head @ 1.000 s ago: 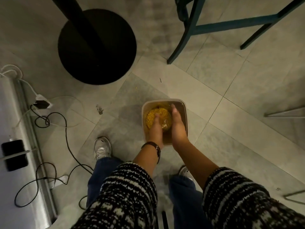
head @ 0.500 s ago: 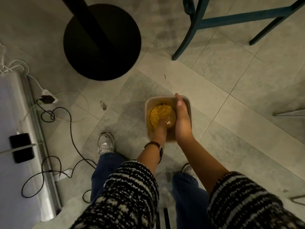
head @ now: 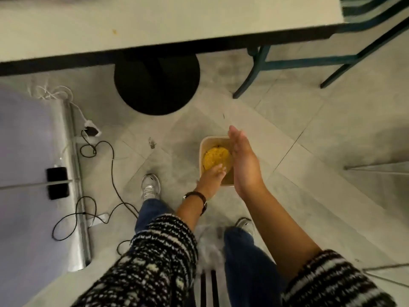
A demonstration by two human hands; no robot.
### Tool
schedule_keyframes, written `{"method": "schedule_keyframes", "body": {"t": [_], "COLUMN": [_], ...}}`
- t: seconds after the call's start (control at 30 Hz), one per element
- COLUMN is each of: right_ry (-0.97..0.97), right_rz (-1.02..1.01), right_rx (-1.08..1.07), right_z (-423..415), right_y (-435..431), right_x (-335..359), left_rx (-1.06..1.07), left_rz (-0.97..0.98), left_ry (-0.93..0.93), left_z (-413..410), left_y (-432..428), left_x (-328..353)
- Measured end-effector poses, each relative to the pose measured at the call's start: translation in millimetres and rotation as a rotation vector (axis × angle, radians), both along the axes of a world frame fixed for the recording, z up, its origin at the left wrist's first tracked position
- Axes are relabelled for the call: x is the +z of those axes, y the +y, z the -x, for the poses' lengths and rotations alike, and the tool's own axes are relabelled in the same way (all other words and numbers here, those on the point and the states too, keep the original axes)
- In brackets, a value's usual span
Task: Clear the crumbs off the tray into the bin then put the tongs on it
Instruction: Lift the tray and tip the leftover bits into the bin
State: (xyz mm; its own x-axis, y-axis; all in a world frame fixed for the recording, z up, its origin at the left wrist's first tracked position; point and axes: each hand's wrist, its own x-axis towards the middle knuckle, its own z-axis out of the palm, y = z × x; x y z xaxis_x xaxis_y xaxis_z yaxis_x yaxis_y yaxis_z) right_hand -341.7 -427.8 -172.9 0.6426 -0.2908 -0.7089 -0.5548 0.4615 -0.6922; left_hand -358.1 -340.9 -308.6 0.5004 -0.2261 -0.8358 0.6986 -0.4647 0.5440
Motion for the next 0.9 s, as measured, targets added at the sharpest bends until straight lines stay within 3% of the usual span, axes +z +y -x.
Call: {"method": "schedule_keyframes", "body": {"t": [0.07,0.13,0.2,0.4,0.6,0.73,0.9], "right_ry": [-0.010,-0.077,-0.159,-0.293,-0.152,-0.016,0.087], "right_rz": [0.194,0.228,0.275,0.368,0.378,0.280,0.170], "right_rx": [0.167,0.312,0.403,0.527,0.555,0.439,0.307], "right_z": [7,16,18,-13,-73,-119,-167], "right_y": [19,40,54,105,160,196,228], "right_x": [40,79,117,211,256,265,256], "left_rx": [0.234,0.364,0.392,0.420,0.370,0.424,0.441], "left_rz": [0.138,0.316,0.414,0.460,0.368,0.271,-0.026], "left_ry": [0.071,0.152,0.134,-0.027,-0.132,-0.163,-0.340], "left_z": [-11,-16,-21,-77,-135,-180,-238], "left_y": [6,17,40,143,245,297,344], "left_x": [90,161,214,342,403,416,407]}}
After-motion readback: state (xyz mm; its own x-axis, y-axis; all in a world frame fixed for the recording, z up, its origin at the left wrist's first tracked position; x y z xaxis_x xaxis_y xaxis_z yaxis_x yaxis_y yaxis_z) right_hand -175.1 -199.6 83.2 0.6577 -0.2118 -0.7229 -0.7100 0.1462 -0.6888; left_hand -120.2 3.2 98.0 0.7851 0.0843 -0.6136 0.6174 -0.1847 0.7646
